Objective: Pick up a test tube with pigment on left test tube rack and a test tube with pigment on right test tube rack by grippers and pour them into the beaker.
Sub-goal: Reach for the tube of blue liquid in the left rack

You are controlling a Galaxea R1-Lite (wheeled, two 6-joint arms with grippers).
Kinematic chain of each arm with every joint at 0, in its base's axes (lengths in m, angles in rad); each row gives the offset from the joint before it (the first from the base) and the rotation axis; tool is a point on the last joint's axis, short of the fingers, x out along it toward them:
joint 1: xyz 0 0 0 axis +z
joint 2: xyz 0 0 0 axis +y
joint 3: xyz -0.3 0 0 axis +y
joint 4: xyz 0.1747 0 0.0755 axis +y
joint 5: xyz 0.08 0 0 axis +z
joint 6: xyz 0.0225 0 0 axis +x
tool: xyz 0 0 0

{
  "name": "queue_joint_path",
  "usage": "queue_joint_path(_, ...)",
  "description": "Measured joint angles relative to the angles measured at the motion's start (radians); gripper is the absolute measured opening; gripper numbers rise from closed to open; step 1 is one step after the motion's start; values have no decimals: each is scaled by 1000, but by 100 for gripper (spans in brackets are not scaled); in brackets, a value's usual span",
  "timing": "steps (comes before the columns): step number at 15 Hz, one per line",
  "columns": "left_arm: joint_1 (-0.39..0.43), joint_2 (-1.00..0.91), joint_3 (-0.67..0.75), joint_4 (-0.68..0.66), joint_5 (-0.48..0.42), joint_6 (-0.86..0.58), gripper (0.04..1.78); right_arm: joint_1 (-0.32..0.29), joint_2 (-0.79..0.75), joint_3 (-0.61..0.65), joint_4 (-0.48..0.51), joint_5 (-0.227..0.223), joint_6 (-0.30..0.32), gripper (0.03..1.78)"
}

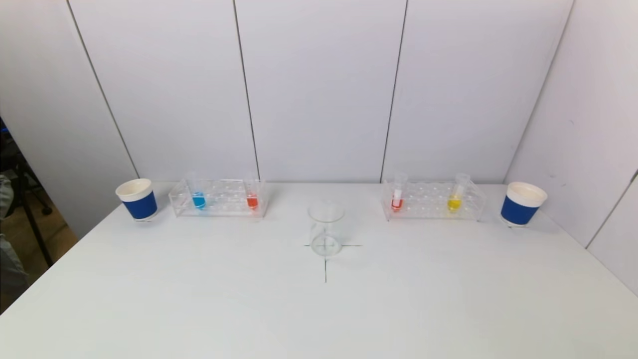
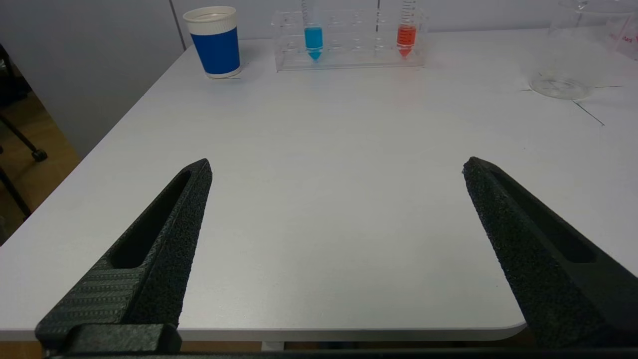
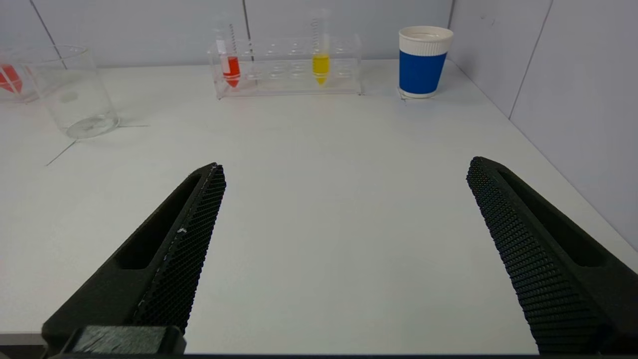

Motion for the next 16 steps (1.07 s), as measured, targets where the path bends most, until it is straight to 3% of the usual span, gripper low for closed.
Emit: queue_joint_path(16,0,0,0,1,1,9,176,0,0,0,0,0,0,176)
